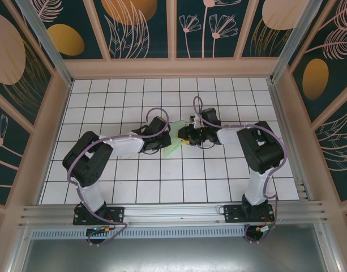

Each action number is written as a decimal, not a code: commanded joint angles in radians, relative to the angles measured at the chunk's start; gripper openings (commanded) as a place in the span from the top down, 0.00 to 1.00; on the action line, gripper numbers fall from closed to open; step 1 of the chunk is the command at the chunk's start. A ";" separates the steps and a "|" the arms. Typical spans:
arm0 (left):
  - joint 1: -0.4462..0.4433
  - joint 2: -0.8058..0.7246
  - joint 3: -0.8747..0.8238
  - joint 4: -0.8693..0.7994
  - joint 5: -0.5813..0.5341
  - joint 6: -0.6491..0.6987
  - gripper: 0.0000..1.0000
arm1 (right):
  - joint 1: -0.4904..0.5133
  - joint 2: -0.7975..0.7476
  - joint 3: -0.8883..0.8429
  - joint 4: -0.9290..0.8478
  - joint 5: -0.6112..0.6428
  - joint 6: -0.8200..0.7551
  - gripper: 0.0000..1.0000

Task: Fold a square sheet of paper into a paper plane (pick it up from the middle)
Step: Pick up the paper from the center of the table.

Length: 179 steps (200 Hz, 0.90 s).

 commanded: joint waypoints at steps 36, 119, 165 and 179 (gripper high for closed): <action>0.007 -0.011 0.007 -0.029 -0.023 0.002 0.85 | 0.011 0.052 0.019 0.009 -0.032 -0.006 0.75; 0.067 -0.177 0.005 -0.092 -0.063 0.059 0.51 | -0.004 -0.139 0.059 -0.188 0.169 -0.077 0.98; 0.108 -0.292 -0.002 -0.081 -0.082 0.106 0.22 | -0.004 -0.254 0.116 -0.319 0.280 -0.035 0.99; 0.113 -0.317 -0.033 -0.065 -0.077 0.120 0.17 | 0.001 -0.274 0.137 -0.350 0.300 0.003 0.99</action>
